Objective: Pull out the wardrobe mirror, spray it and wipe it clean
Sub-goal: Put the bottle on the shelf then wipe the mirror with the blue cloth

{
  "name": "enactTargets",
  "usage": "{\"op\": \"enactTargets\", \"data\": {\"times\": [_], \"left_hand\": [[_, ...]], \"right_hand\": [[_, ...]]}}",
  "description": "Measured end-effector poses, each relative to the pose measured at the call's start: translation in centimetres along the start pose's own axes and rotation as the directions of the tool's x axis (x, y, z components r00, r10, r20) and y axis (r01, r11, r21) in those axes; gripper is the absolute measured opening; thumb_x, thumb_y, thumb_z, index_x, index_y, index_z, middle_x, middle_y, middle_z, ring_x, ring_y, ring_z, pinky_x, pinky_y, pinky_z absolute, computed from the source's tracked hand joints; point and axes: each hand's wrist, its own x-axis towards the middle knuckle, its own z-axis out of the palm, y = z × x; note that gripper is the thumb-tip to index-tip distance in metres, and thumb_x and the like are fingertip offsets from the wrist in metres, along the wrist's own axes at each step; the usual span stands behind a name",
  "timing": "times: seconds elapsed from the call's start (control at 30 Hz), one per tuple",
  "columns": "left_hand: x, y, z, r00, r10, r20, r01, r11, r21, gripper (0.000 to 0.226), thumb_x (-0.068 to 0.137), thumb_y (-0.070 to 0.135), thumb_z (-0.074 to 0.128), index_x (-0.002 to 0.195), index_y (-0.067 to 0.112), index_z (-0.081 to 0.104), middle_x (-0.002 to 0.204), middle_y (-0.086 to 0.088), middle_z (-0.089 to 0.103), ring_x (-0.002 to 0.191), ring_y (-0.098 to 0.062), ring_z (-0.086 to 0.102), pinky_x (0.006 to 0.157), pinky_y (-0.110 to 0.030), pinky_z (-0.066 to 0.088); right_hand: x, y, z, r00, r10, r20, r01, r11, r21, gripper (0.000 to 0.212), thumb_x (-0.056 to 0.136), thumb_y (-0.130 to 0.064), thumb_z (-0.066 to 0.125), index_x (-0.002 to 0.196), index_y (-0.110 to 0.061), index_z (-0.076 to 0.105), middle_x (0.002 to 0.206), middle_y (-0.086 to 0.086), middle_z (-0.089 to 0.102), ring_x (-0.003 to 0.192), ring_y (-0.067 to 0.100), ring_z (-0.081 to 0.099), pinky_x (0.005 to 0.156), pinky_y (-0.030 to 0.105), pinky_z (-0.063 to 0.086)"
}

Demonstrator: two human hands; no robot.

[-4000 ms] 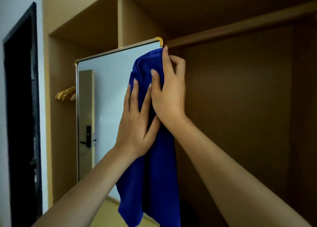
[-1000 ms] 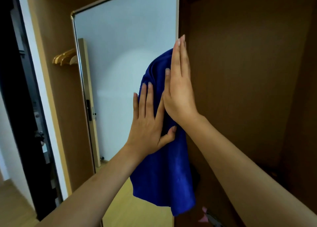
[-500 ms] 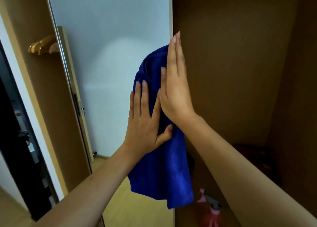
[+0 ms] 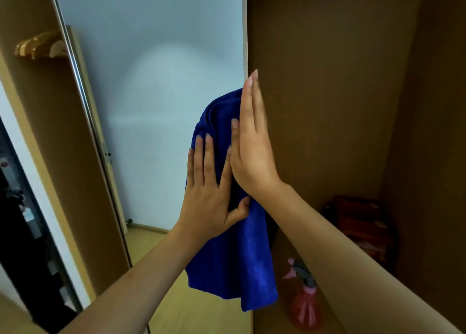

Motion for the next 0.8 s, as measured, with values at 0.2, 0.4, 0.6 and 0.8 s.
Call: {"op": "enactTargets", "data": {"times": [0.2,0.4,0.6,0.8], "left_hand": [[4.4,-1.5,-1.7,1.0,0.02,-0.023,-0.021,0.999,-0.036,0.087,0.09,0.061,0.038,0.151,0.002,0.017,0.153,-0.035,0.008,0.145,-0.048,0.006,0.118,-0.059,0.014],[8.6,-2.4,-3.6,0.999,0.015,-0.033,-0.016,1.0,-0.023,0.096,0.088,0.07,0.037,0.151,0.0,0.02,0.153,-0.037,0.01,0.145,-0.048,0.007,0.117,-0.059,0.015],[7.7,-1.6,-3.5,1.0,-0.025,-0.013,0.024,0.999,-0.037,0.099,0.085,0.068,0.047,0.151,-0.001,0.019,0.154,-0.036,0.008,0.146,-0.047,0.005,0.118,-0.058,0.013],[4.9,-0.2,-2.9,0.996,-0.076,0.048,0.078,0.996,-0.044,0.098,0.084,0.065,0.048,0.152,0.003,0.011,0.156,-0.032,0.003,0.147,-0.044,0.0,0.119,-0.056,0.012]], "right_hand": [[4.6,-0.8,-0.7,0.999,-0.026,-0.026,0.026,1.0,-0.01,0.057,0.103,-0.004,0.031,0.151,0.003,0.002,0.161,0.019,-0.003,0.15,0.025,0.001,0.122,0.03,0.008],[9.1,-1.4,-1.4,0.996,-0.063,-0.064,0.062,0.998,-0.02,0.055,0.104,-0.007,0.03,0.15,0.007,0.004,0.16,0.024,-0.001,0.15,0.029,0.003,0.122,0.036,0.012],[8.1,-1.3,-1.3,0.997,-0.052,-0.051,0.054,0.998,0.032,0.056,0.103,-0.006,0.031,0.151,0.005,0.003,0.161,0.021,-0.003,0.15,0.026,0.001,0.122,0.027,0.008],[5.3,-1.2,-1.2,1.0,0.002,-0.022,0.0,0.993,0.118,0.058,0.105,-0.009,0.031,0.152,0.0,-0.001,0.162,0.016,-0.004,0.15,0.018,-0.001,0.112,0.007,0.003]]}}
